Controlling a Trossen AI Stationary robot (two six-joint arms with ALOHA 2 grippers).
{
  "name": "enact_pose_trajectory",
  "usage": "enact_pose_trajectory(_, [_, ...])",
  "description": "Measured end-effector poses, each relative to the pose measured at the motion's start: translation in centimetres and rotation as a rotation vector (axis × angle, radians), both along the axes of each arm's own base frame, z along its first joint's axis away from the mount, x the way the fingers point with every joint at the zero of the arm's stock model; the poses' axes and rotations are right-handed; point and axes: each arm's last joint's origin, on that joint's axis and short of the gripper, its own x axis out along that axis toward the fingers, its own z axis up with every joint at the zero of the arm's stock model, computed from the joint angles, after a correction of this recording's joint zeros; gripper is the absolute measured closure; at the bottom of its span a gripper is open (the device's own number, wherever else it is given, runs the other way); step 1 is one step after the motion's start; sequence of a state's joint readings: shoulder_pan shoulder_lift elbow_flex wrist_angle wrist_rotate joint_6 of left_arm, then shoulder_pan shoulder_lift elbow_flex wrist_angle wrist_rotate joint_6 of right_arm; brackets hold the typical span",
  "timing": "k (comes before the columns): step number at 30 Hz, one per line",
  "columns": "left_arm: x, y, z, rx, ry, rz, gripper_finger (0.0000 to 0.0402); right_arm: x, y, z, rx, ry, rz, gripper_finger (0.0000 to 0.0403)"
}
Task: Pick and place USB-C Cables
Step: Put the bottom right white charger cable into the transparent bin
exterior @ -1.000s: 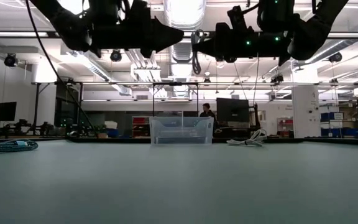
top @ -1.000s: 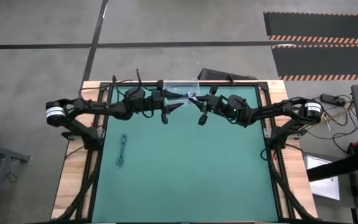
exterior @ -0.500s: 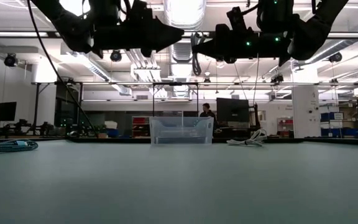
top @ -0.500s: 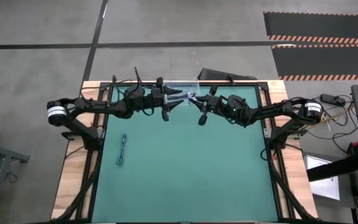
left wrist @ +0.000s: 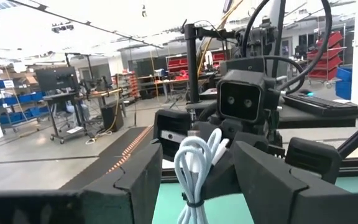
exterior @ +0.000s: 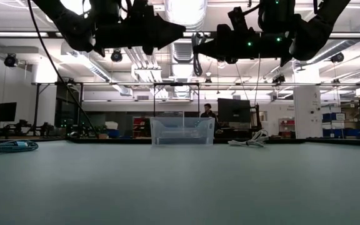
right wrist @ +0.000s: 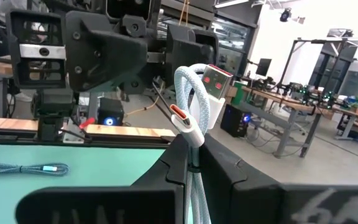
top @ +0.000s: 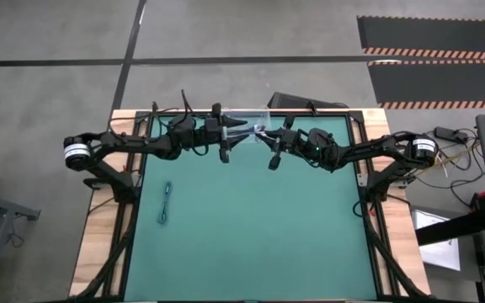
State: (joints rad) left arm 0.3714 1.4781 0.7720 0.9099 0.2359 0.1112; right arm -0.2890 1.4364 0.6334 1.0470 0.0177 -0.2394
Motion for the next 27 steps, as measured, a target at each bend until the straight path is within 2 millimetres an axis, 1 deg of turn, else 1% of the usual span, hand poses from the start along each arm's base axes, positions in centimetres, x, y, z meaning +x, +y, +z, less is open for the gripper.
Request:
enact_pose_trajectory(2, [0.5, 0.1, 0.0, 0.003, -0.001, -0.017, 0.0218, 0.0, 0.0, 0.0, 0.000, 0.000, 0.000, 0.0385])
enact_pose_trajectory(9, [2.9, 1.0, -1.5, -0.015, 0.048, -0.027, 0.0218, 0.0, 0.0, -0.1, 0.000, 0.011, 0.000, 0.0385])
enact_pose_trajectory(13, [3.6, 1.2, -1.5, -0.008, 0.044, -0.052, 0.0219, 0.0, 0.0, -0.2, -0.007, 0.025, -0.002, 0.0385])
enact_pose_trajectory(16, [3.7, 1.2, -1.6, -0.005, 0.052, -0.063, 0.0227, 0.0, 0.0, -0.2, -0.016, 0.026, -0.003, 0.0385])
enact_pose_trajectory(20, [3.7, 1.2, -1.5, 0.001, 0.048, -0.063, 0.0259, 0.0, 0.0, -0.2, -0.018, 0.026, -0.002, 0.0385])
enact_pose_trajectory(27, [3.7, 1.2, -1.6, 0.000, 0.048, -0.062, 0.0345, 0.0, 0.0, -0.2, -0.016, 0.029, 0.000, 0.0385])
